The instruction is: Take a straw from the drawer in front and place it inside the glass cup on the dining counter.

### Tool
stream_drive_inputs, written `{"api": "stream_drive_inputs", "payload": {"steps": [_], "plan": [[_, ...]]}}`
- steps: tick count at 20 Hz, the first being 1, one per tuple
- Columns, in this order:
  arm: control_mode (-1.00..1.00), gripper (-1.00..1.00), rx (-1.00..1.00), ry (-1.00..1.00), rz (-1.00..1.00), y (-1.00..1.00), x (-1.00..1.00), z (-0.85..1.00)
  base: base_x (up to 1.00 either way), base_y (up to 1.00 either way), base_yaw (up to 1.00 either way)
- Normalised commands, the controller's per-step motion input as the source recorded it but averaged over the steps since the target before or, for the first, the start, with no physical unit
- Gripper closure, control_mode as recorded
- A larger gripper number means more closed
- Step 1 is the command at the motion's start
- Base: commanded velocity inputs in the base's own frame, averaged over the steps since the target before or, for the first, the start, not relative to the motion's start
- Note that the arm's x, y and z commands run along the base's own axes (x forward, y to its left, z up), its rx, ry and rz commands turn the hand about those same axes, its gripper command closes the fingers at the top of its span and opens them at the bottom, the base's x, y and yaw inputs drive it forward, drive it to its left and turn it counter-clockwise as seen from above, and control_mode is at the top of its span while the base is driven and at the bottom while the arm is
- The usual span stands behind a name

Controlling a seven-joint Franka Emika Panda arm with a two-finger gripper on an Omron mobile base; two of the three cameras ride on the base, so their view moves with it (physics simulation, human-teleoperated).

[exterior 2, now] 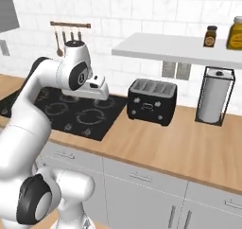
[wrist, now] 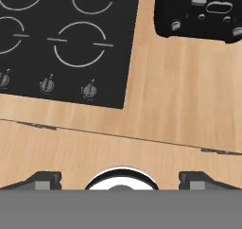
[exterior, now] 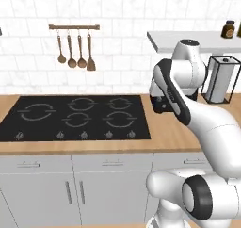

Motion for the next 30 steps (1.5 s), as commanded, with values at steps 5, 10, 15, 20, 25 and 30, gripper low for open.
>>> {"api": "stream_drive_inputs", "payload": {"steps": [5,10,15,20,25,30], "plan": [[1.00,-1.00,0.00,0.00,0.00,0.00,0.00,0.00,0.00,-0.76,0.61],[1.00,-1.00,0.00,0.00,0.00,0.00,0.00,0.00,0.00,-0.63,0.62],[1.00,-1.00,0.00,0.00,0.00,0.00,0.00,0.00,0.00,-0.68,0.55],[1.00,-1.00,0.00,0.00,0.00,0.00,0.00,0.00,0.04,-0.48,0.42],[1.00,-1.00,0.00,0.00,0.00,0.00,0.00,0.00,0.16,-0.38,0.39],[-1.00,-1.00,0.00,0.00,0.33,-0.17,0.07,-0.08,0.00,0.00,0.00]]}}
